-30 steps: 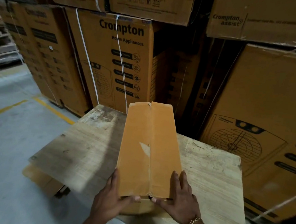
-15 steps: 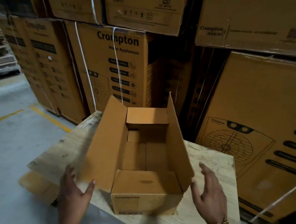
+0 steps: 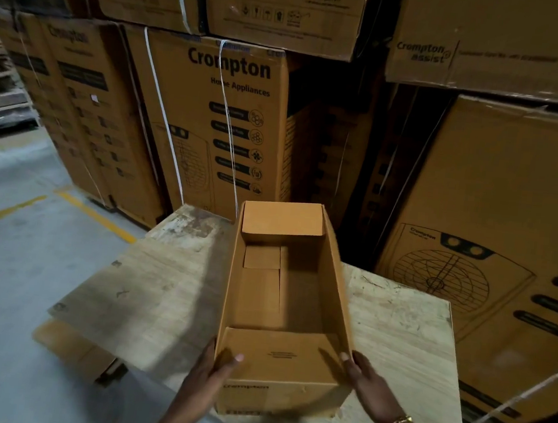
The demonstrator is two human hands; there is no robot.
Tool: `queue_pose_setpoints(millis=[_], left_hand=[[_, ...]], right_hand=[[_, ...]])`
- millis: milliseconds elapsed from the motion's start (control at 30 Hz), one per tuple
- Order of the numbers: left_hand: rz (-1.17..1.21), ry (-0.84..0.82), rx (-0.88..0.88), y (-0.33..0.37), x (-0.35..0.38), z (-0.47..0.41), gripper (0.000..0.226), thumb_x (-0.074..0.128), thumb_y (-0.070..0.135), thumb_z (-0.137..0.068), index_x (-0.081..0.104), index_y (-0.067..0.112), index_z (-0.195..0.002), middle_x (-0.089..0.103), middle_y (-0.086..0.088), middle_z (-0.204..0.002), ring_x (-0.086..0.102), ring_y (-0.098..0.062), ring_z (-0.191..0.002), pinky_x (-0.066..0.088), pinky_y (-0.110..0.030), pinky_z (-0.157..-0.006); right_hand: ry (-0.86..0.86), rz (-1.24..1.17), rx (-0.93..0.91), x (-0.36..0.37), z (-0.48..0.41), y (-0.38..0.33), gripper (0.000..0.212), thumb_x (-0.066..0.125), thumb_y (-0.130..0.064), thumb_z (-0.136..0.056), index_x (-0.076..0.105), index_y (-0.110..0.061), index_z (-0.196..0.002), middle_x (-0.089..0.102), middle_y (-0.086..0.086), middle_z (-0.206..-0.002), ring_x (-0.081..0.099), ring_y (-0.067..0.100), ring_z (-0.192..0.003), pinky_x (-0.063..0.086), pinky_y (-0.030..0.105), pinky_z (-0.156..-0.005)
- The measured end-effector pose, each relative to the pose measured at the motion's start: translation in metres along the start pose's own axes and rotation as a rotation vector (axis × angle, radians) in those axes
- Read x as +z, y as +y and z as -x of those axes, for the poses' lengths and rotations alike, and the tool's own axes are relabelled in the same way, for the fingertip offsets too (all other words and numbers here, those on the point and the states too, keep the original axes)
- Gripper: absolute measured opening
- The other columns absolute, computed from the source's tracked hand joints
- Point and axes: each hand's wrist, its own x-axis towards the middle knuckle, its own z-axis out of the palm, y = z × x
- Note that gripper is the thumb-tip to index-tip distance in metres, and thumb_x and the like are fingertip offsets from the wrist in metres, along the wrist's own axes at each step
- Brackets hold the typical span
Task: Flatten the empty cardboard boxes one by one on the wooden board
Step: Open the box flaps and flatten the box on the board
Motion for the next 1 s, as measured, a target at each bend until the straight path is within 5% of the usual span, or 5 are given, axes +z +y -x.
queue_pose_setpoints(millis=[267, 533, 667, 800, 1000], left_hand=[[-0.134, 0.094, -0.061, 0.009, -0.004, -0.007, 0.081, 0.04, 0.076, -0.087, 0.019, 0.038, -0.155, 0.032, 0.004, -0.158, 0.042, -0.022, -0.138, 0.031, -0.036, -0.114], [-0.084, 0.154, -0.079, 0.018, -0.024, -0.003, 0.087, 0.026, 0.09, -0.064, 0.038, 0.054, -0.142, 0.033, 0.005, -0.155, 0.031, -0.02, -0.143, 0.025, -0.041, -0.119], [0.081, 0.246, -0.097, 0.038, -0.046, -0.006, 0.07, 0.038, 0.072, -0.087, 0.049, 0.031, -0.143, 0.045, -0.002, -0.151, 0.041, -0.023, -0.137, 0.03, -0.039, -0.113], [0.252, 0.021, -0.089, 0.054, -0.059, -0.004, 0.065, 0.066, 0.073, -0.072, 0.062, 0.029, -0.12, 0.059, -0.001, -0.132, 0.056, -0.018, -0.108, 0.047, -0.032, -0.084], [-0.143, -0.389, 0.072, 0.039, -0.051, 0.0, 0.13, 0.09, 0.064, -0.05, 0.016, 0.033, -0.153, 0.023, 0.011, -0.157, 0.03, -0.016, -0.143, 0.033, -0.035, -0.116]], right_hand=[[0.223, 0.757, -0.239, 0.008, -0.037, -0.039, 0.086, 0.022, -0.073, -0.091, 0.005, -0.022, -0.158, 0.0, 0.0, -0.166, 0.008, 0.022, -0.152, 0.012, 0.041, -0.122], [-0.012, 1.065, -0.361, 0.024, -0.066, -0.101, 0.117, -0.023, -0.08, -0.062, 0.057, -0.027, -0.128, 0.063, 0.0, -0.129, 0.045, 0.023, -0.133, -0.006, 0.056, -0.114], [0.108, 0.669, -0.381, -0.02, -0.052, -0.129, 0.065, 0.023, -0.074, -0.092, 0.069, -0.027, -0.093, 0.071, 0.0, -0.091, 0.065, 0.018, -0.092, 0.039, 0.039, -0.092], [-0.376, 0.105, -0.284, -0.076, -0.009, -0.127, 0.047, 0.052, -0.052, -0.096, 0.076, -0.012, -0.092, 0.07, 0.005, -0.071, 0.066, 0.02, -0.075, 0.052, 0.031, -0.08], [-0.221, 0.44, -0.263, -0.078, 0.008, -0.051, 0.079, 0.065, -0.075, -0.072, 0.041, -0.036, -0.137, 0.043, -0.017, -0.132, 0.048, 0.011, -0.119, 0.044, 0.025, -0.091]])
